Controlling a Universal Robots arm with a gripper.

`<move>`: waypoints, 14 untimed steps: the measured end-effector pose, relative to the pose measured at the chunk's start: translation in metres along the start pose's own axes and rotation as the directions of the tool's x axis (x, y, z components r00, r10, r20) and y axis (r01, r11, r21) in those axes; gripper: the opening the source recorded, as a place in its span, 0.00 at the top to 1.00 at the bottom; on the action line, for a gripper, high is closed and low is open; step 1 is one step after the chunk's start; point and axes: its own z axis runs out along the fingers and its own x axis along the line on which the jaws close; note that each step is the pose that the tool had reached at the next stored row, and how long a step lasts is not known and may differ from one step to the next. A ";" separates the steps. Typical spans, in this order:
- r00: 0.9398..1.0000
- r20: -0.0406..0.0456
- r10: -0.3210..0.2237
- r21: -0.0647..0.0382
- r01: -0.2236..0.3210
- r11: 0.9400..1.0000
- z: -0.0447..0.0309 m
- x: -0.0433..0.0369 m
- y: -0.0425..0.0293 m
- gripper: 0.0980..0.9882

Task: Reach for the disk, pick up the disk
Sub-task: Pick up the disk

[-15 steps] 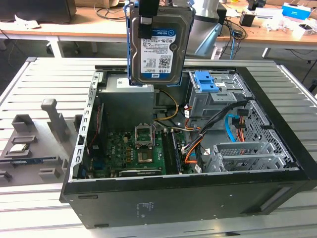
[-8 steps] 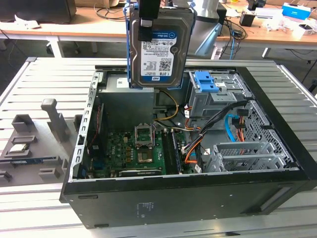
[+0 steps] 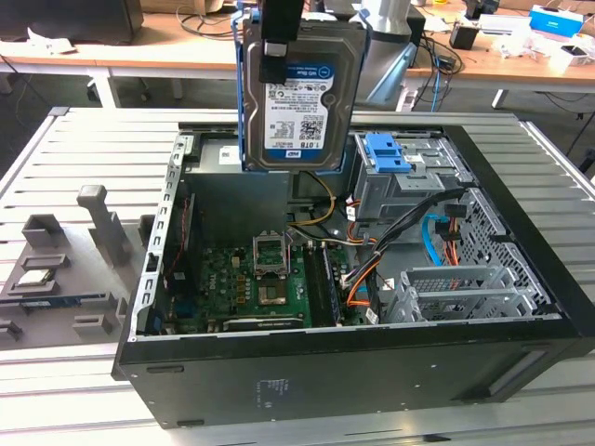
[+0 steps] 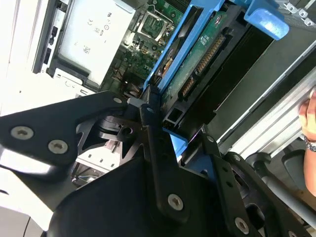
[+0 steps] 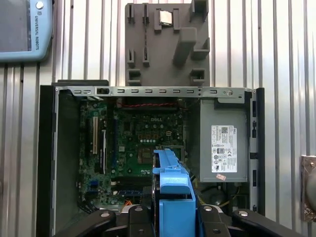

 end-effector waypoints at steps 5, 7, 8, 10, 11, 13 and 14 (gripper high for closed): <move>1.000 0.000 0.000 0.000 0.000 1.000 0.0001 0.0065 0.0001 0.70; 1.000 0.000 0.000 0.000 0.000 1.000 0.0001 0.0093 0.0001 0.70; 1.000 0.000 0.000 0.000 0.000 1.000 0.0001 0.0102 0.0001 0.70; 1.000 0.000 0.000 0.000 0.000 1.000 0.0002 0.0134 0.0001 0.70; 1.000 0.000 0.000 0.000 0.000 1.000 0.0002 0.0145 0.0001 0.70; 1.000 0.000 0.000 0.000 0.000 1.000 0.0003 0.0194 0.0002 0.70; 1.000 0.000 0.000 0.000 0.000 1.000 0.0003 0.0220 0.0002 0.70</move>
